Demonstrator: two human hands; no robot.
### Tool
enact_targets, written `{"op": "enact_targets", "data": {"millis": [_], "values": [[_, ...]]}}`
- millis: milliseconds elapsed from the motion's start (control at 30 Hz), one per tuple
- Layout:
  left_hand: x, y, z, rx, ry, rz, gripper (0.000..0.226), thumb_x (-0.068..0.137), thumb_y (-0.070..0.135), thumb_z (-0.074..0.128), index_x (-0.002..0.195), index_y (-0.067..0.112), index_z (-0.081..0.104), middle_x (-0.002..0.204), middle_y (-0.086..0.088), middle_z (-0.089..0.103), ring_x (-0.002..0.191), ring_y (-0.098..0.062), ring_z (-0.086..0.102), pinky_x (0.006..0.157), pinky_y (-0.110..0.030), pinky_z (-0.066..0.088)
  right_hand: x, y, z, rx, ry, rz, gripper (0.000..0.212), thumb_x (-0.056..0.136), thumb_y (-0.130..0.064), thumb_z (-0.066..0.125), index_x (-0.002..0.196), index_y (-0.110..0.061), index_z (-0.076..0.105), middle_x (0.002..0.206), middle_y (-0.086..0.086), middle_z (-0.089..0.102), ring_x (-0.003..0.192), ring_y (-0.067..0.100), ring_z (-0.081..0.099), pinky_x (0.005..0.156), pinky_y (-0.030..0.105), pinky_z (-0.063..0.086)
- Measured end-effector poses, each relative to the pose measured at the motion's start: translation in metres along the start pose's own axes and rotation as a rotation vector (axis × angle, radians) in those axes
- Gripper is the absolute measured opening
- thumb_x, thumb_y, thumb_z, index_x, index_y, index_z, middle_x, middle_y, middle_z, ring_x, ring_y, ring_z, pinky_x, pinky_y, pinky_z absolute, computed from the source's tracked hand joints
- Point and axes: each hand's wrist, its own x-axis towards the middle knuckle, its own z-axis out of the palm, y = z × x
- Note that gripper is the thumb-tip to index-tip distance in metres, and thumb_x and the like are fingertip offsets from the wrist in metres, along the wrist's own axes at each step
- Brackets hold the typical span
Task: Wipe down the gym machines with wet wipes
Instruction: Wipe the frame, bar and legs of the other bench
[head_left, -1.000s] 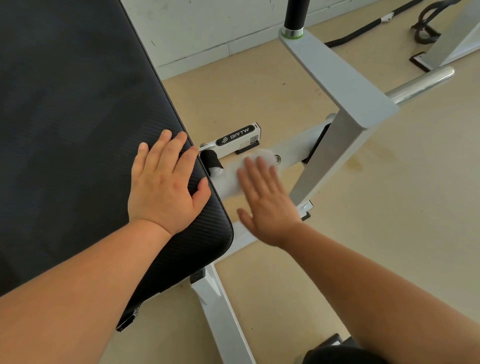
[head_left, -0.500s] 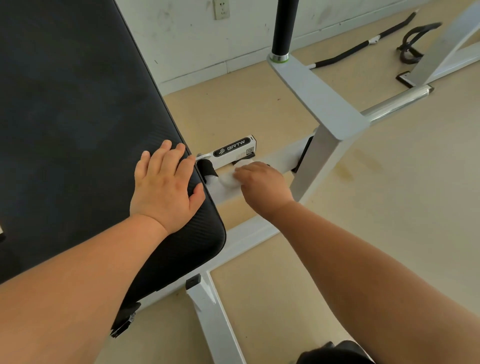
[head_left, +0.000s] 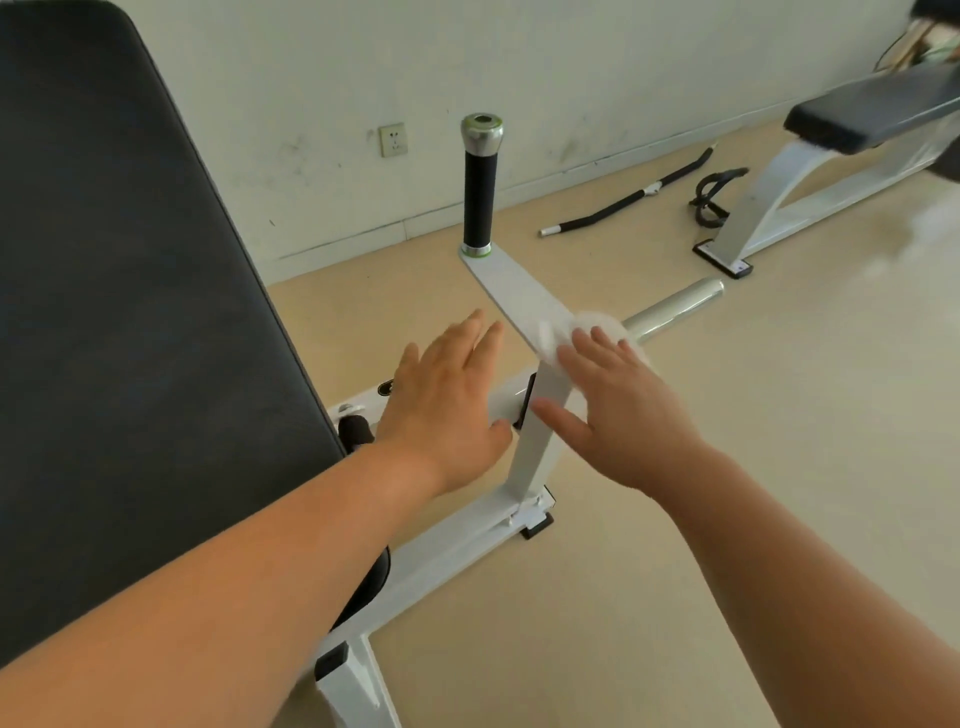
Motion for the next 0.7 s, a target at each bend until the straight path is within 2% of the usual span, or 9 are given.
{"op": "enact_targets", "data": {"millis": [33,67,100,167,267,367,433,500,700], "values": [[0.013,0.008,-0.005,0.025,-0.052,0.014,0.096,0.091,0.044,0.059,0.161,0.024,-0.004,0.168,0.006,-0.013,0.155,-0.017,0.0,0.124,-0.053,0.01,-0.003,0.005,0.004,-0.071,-0.131,-0.019,0.094,0.094,-0.077,0.018,0.159,-0.009,0.028,0.168,0.014,0.022,0.158,0.029,0.009,0.129,0.042,0.009],[0.026,0.013,-0.007,0.054,-0.11,0.021,0.099,0.091,0.039,0.059,0.161,0.024,-0.009,0.166,0.008,-0.021,0.156,-0.017,-0.004,0.124,-0.053,0.008,-0.004,0.008,0.007,-0.132,-0.194,-0.044,0.101,0.092,-0.082,0.01,0.164,-0.011,0.012,0.171,0.013,0.005,0.159,0.027,-0.005,0.129,0.042,0.002],[0.039,0.016,-0.008,0.077,-0.168,0.017,0.1,0.091,0.034,0.059,0.16,0.025,-0.013,0.165,0.009,-0.025,0.156,-0.016,-0.007,0.125,-0.053,0.007,-0.004,0.011,0.008,-0.167,-0.211,-0.06,0.104,0.09,-0.084,0.007,0.164,-0.012,0.001,0.171,0.013,-0.008,0.157,0.027,-0.014,0.129,0.042,-0.002],[0.059,0.014,-0.004,0.125,-0.253,-0.01,0.104,0.089,0.022,0.061,0.16,0.026,-0.015,0.164,0.011,-0.027,0.156,-0.016,-0.007,0.125,-0.053,0.007,0.003,0.013,0.006,-0.177,-0.239,-0.07,0.11,0.086,-0.089,0.002,0.163,-0.012,-0.01,0.169,0.014,-0.019,0.156,0.027,-0.021,0.129,0.043,-0.004],[0.075,0.009,0.002,0.138,-0.29,0.001,0.105,0.087,0.013,0.064,0.161,0.028,-0.008,0.167,0.013,-0.018,0.156,-0.014,0.003,0.124,-0.053,0.013,0.028,0.016,-0.002,-0.151,-0.299,-0.101,0.121,0.076,-0.096,0.003,0.162,-0.013,-0.014,0.168,0.014,-0.022,0.155,0.027,-0.023,0.129,0.044,-0.004],[0.081,-0.006,0.003,-0.05,-0.296,0.006,0.102,0.086,0.01,0.065,0.161,0.036,0.001,0.166,0.023,-0.008,0.152,-0.011,0.021,0.119,-0.047,0.029,0.064,0.019,-0.007,-0.083,-0.371,-0.096,0.131,0.069,-0.1,0.017,0.161,-0.013,-0.016,0.168,0.012,-0.023,0.155,0.024,-0.023,0.128,0.04,-0.007],[0.082,-0.017,0.005,-0.175,-0.295,0.0,0.104,0.085,0.005,0.065,0.16,0.043,0.003,0.164,0.029,-0.003,0.151,-0.008,0.023,0.113,-0.042,0.039,0.085,0.019,-0.006,-0.053,-0.385,-0.096,0.139,0.063,-0.101,0.024,0.161,-0.011,-0.014,0.168,0.011,-0.022,0.155,0.023,-0.022,0.128,0.04,-0.007],[0.083,-0.022,0.006,-0.231,-0.269,0.002,0.103,0.084,0.003,0.064,0.159,0.045,0.007,0.163,0.031,0.001,0.151,-0.006,0.021,0.112,-0.04,0.04,0.095,0.019,-0.003,-0.052,-0.389,-0.109,0.144,0.059,-0.103,0.024,0.161,-0.009,-0.013,0.169,0.01,-0.023,0.155,0.022,-0.022,0.128,0.042,-0.006],[0.075,-0.012,0.015,-0.378,-0.208,-0.057,0.094,0.084,-0.008,0.047,0.16,0.038,0.016,0.162,0.035,0.0,0.146,-0.004,0.031,0.113,-0.033,0.039,0.045,0.025,-0.008,-0.11,-0.382,-0.206,0.127,0.073,-0.099,0.009,0.159,-0.012,-0.021,0.165,0.009,-0.03,0.153,0.021,-0.029,0.128,0.042,-0.009]]}}
